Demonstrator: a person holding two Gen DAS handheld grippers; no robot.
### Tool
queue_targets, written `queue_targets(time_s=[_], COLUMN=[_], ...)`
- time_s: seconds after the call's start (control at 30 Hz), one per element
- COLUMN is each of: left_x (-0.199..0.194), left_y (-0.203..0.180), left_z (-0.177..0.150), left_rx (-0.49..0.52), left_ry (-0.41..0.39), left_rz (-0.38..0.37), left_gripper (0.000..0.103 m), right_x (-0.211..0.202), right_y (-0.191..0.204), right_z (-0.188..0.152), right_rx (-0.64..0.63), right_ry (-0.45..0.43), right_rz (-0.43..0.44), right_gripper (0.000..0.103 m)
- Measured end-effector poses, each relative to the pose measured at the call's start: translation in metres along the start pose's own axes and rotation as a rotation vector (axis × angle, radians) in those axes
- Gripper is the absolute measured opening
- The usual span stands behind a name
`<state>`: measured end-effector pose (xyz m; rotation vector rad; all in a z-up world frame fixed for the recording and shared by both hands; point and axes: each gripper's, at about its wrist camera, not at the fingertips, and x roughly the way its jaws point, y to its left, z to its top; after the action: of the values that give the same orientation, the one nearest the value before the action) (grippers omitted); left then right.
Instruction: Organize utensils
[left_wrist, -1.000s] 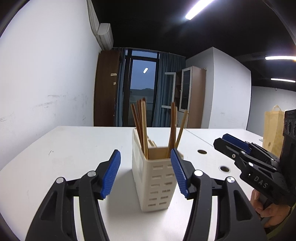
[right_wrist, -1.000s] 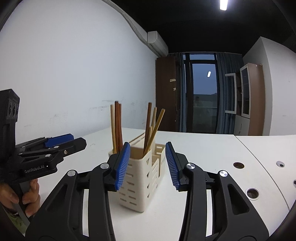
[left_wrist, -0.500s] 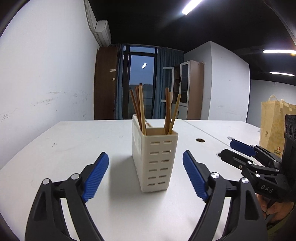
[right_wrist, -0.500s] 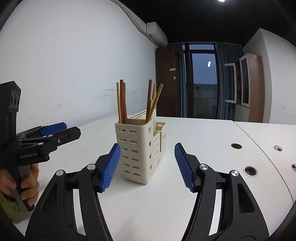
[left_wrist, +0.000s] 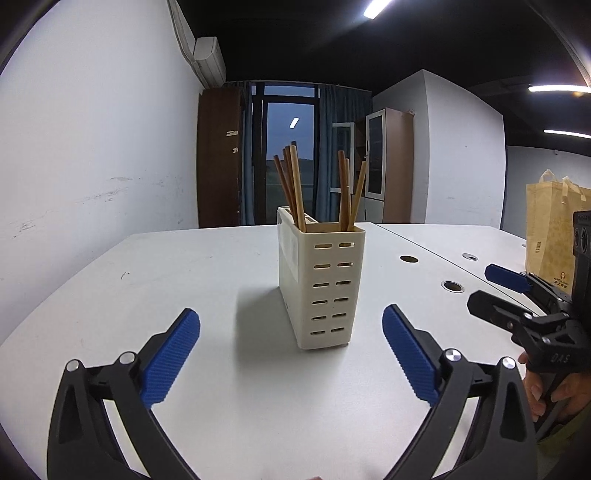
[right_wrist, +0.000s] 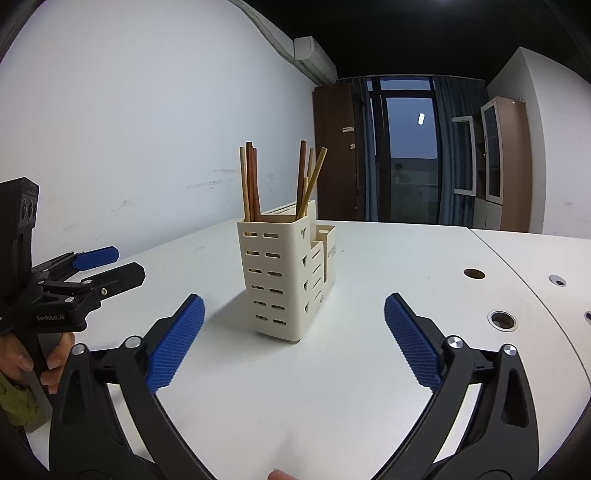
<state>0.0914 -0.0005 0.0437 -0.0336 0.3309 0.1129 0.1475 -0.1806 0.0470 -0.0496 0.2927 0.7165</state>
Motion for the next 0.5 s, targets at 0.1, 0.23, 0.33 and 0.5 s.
queue_targets(time_s=[0.1,0.23,0.33,0.5], left_x=[0.0006,0.0012,0.0008,0.0018], left_y=[0.0011,0.001,-0.001,-0.0035], left_z=[-0.0021,-0.0047,-0.0053,-0.0065], left_rx=[-0.006,-0.009,0.0,0.023], left_ry=[0.015,0.027,0.028,0.046], left_rz=[0.005,0.011,0.016,0.015], left_gripper=[0.097,0.097,0.097,0.097], right_x=[0.0012,0.0014,0.0003,-0.0009], right_y=[0.0014,0.0031,0.0042,0.0054], right_z=[0.0006,-0.0015,-0.0023,-0.0021], right_rx=[-0.008,-0.014,-0.017,-0.021], right_ry=[0.003,0.012,0.014,0.017], right_rz=[0.001,0.008,0.014,0.018], right_gripper=[0.094,0.095,0.095,0.095])
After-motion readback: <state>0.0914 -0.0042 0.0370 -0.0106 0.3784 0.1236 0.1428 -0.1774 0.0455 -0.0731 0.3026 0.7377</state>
